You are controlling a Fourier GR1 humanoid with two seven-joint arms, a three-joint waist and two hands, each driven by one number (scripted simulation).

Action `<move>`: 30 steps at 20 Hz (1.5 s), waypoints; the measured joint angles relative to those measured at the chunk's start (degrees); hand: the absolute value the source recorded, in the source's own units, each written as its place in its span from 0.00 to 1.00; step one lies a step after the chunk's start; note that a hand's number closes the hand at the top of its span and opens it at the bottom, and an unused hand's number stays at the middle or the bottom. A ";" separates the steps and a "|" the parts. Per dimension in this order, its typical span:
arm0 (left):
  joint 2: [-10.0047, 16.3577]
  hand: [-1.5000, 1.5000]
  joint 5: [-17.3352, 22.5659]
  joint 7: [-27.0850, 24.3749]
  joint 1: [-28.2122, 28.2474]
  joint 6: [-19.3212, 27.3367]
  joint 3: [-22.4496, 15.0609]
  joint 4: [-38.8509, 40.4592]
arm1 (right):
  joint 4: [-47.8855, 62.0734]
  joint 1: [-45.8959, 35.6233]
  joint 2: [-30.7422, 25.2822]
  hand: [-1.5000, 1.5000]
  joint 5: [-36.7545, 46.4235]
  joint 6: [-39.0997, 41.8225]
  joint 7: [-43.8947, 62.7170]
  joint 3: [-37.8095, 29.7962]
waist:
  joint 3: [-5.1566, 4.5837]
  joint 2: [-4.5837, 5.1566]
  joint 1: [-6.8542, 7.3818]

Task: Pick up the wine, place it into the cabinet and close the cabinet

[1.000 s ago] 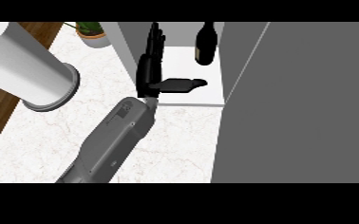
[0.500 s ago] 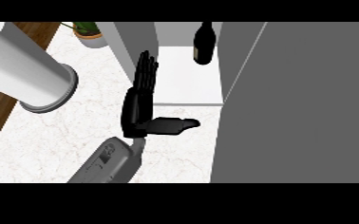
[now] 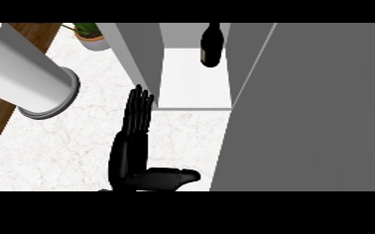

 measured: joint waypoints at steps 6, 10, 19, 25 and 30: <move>5.40 0.00 0.52 -1.96 7.88 -2.43 1.02 -6.27 | -0.10 1.15 -3.26 1.00 -0.49 4.92 0.94 5.44 | -0.09 0.05 0.33; 9.59 0.00 1.52 -2.29 12.60 -4.47 2.53 -11.05 | -0.22 0.39 -4.05 1.00 -0.67 6.12 0.99 6.48 | -0.14 0.02 0.66; 16.43 0.00 5.39 -4.11 20.47 -9.46 8.71 -17.26 | 0.22 -5.54 -2.23 1.00 -0.35 4.98 6.80 8.37 | -0.35 -0.02 1.50; 20.80 0.00 9.49 -4.06 24.71 -13.84 13.73 -20.37 | 3.23 -11.43 4.74 1.00 1.47 1.00 12.53 14.31 | -0.41 -0.05 2.49; 24.06 0.00 13.25 -3.95 27.28 -17.84 18.90 -21.91 | 7.14 -20.58 10.22 1.00 3.66 -6.85 16.68 21.35 | -0.42 0.05 2.79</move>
